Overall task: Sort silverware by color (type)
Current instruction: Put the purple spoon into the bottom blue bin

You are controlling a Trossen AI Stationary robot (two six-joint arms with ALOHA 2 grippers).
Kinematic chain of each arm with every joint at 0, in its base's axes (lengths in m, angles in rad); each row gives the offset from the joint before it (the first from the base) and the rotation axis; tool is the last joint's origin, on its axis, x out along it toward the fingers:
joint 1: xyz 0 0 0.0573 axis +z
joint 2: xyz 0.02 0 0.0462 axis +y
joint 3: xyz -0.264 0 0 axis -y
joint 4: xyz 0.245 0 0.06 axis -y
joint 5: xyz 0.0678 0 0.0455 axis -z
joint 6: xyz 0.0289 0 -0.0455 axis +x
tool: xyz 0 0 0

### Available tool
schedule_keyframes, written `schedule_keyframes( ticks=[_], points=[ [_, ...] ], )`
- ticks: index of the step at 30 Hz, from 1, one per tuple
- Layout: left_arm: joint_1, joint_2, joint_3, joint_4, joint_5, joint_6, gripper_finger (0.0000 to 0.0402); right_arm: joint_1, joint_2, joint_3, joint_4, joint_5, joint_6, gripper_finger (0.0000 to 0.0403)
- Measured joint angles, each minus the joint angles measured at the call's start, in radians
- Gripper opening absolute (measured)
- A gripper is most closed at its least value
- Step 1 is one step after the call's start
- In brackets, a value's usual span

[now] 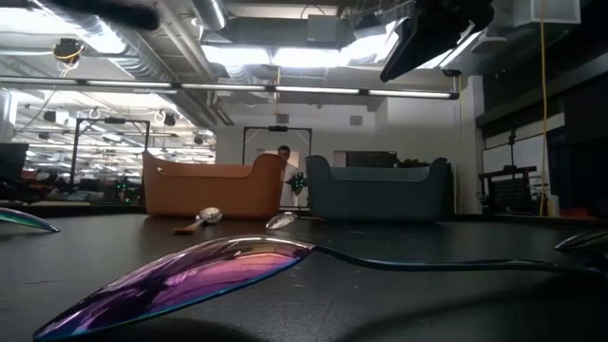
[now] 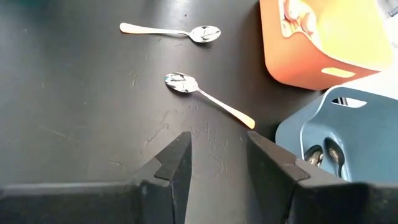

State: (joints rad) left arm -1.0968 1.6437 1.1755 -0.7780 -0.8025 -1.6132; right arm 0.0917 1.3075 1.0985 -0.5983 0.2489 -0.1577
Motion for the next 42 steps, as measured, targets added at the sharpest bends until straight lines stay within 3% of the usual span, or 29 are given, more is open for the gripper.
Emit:
schedule_keyframes(
  ticks=[10,18,28,42],
  points=[
    [-0.076,0.139,0.000,0.000,-0.003,-0.160,0.0010,0.000,0.000,0.000,0.008,0.000,0.000,0.0140],
    [-0.112,0.170,0.000,-0.012,0.004,-0.161,0.0010,0.000,0.000,0.000,0.008,0.000,0.000,0.0140],
    [-0.118,0.170,0.000,-0.026,0.188,-0.165,0.0026,0.000,0.000,0.000,0.010,0.000,0.000,0.0140],
    [-0.117,0.170,0.000,-0.026,0.247,-0.164,0.0028,0.000,0.000,0.000,0.023,0.000,0.000,0.0140]
  ],
)
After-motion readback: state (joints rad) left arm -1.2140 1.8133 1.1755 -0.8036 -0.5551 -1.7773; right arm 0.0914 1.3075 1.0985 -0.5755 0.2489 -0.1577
